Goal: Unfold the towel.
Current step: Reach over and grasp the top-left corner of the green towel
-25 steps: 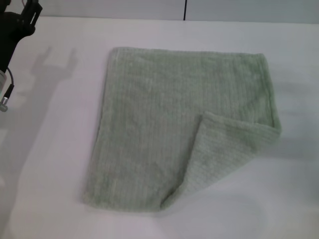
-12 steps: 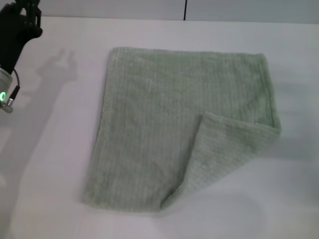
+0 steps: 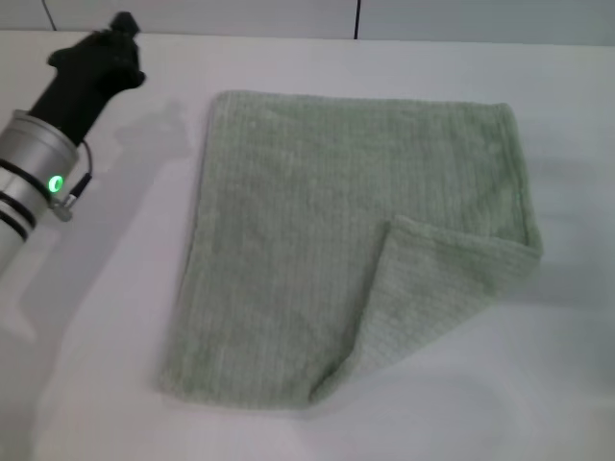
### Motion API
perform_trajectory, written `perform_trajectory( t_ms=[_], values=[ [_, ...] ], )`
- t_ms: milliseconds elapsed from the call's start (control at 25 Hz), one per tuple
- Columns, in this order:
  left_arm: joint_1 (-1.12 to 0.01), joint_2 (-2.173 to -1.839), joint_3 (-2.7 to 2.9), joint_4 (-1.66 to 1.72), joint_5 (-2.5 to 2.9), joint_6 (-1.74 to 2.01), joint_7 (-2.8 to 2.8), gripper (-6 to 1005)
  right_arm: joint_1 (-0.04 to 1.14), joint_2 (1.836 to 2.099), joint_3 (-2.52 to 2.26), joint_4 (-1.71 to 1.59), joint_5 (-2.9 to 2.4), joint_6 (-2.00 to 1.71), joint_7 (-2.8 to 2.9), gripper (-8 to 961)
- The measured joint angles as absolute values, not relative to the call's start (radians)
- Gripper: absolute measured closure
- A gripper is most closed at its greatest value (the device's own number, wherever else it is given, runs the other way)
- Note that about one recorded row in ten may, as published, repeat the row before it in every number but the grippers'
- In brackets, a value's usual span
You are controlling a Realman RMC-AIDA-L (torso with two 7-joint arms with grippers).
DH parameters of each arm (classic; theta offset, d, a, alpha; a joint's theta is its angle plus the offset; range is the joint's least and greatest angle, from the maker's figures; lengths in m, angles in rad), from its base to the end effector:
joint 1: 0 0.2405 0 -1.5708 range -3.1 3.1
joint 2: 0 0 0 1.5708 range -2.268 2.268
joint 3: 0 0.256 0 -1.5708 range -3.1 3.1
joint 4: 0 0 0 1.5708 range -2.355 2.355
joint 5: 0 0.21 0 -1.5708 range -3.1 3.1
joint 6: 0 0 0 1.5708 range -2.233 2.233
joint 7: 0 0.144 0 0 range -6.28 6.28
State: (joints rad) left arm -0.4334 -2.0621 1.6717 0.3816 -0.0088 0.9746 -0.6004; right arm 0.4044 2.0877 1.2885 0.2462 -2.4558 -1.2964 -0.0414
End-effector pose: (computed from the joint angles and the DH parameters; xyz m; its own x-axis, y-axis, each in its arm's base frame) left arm -0.2848 0.3719 -0.0052 0.5042 0.0174 0.8634 0.8179 -0.3305 -0.4709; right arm 0.3223 0.3366 0.0410 0.7429 0.2818 -0.6072 -0.6559 0.1253 -0.7444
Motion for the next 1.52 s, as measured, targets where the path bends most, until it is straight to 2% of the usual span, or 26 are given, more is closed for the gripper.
perform_trajectory(
  t_ms=[600, 1520],
  values=[
    [-0.509, -2.067, 1.845, 0.401, -0.008, 0.759, -0.619, 1001, 0.41, 2.086, 1.289, 0.247, -2.459, -1.293, -0.041, 333],
    [-0.553, -2.079, 1.979, 0.401, -0.008, 0.563, -0.619, 1001, 0.431, 2.086, 1.289, 0.249, -2.464, -1.289, -0.041, 335]
  ],
)
